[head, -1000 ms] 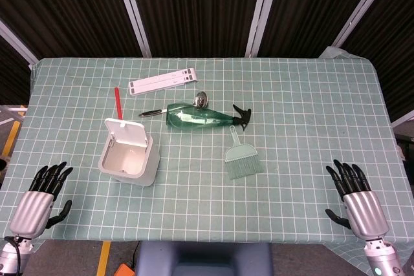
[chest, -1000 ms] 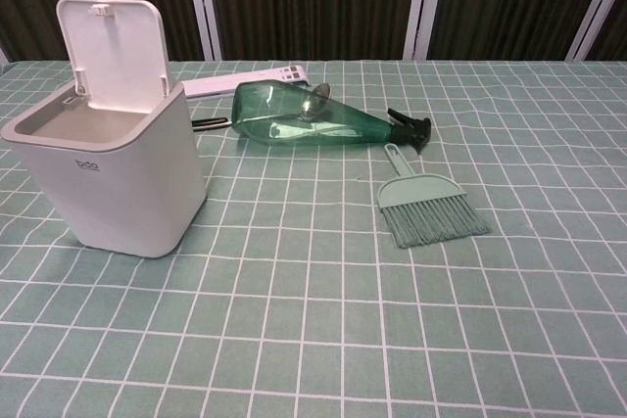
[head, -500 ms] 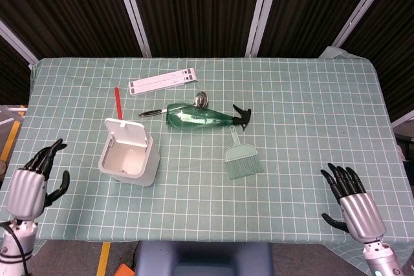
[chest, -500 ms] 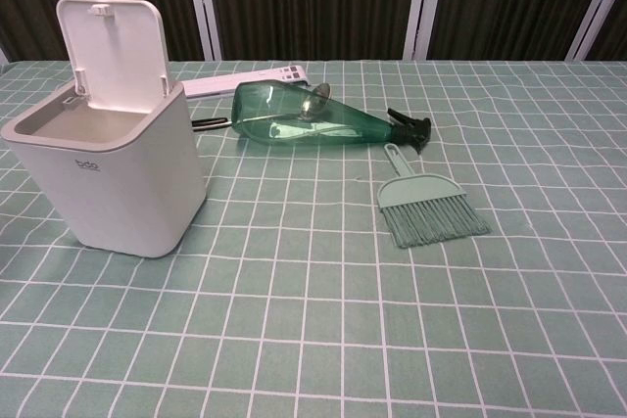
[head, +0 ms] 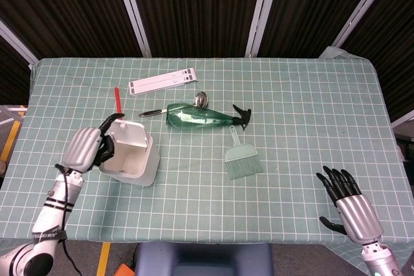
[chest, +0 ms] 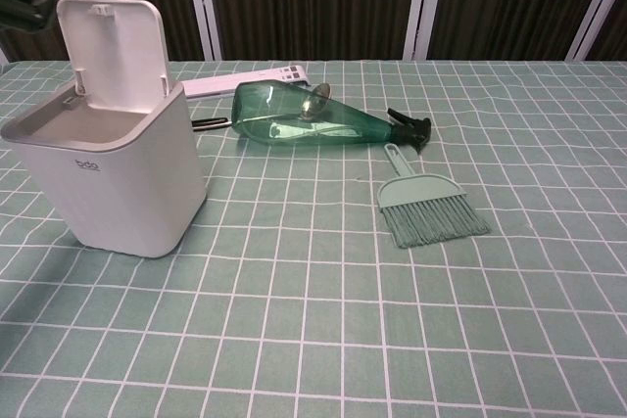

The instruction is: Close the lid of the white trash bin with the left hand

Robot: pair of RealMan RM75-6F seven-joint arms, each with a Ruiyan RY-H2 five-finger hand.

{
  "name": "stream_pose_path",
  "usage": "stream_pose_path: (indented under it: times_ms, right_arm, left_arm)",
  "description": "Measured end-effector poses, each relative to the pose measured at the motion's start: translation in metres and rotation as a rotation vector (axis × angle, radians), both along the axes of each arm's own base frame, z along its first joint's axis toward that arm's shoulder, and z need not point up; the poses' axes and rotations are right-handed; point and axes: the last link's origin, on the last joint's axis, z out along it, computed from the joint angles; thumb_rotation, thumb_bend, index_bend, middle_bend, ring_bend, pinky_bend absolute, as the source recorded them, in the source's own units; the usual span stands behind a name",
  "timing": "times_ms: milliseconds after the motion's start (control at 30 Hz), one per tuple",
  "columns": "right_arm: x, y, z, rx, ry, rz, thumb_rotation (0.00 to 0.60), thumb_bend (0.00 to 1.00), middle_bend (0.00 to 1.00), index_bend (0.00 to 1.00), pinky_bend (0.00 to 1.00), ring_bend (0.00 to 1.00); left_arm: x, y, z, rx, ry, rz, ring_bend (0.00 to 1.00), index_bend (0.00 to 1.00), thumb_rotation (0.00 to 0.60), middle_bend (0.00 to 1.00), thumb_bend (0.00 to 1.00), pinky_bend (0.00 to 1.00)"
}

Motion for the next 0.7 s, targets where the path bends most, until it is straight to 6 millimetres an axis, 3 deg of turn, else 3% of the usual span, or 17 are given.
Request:
stream_pose_path:
  times_ms: [133, 233, 367, 700]
  right_arm:
    - [-0.001, 0.001, -0.001, 0.036, 0.009, -0.013, 0.600, 0.24, 0.00, 0.00, 0.00, 0.00]
    - [-0.001, 0.001, 0.000, 0.059, 0.010, -0.016, 0.600, 0.24, 0.00, 0.00, 0.00, 0.00]
    - [0.000, 0.001, 0.000, 0.077, -0.002, -0.019, 0.600, 0.24, 0.00, 0.00, 0.00, 0.00]
    - [0.000, 0.003, -0.002, 0.121, 0.010, -0.029, 0.600, 0.24, 0.00, 0.00, 0.00, 0.00]
  left_arm:
    - [0.025, 0.006, -0.005, -0.022, 0.064, -0.052, 1.00, 0.25, 0.600, 1.00, 0.99, 1.00]
    - [0.033, 0.006, -0.006, -0.017, 0.090, -0.070, 1.00, 0.30, 0.600, 1.00, 1.00, 1.00]
    - [0.035, 0.007, -0.006, -0.008, 0.128, -0.049, 1.00, 0.35, 0.600, 1.00, 1.00, 1.00]
    - [0.037, 0.012, -0.002, -0.009, 0.149, -0.040, 1.00, 0.30, 0.600, 1.00, 1.00, 1.00]
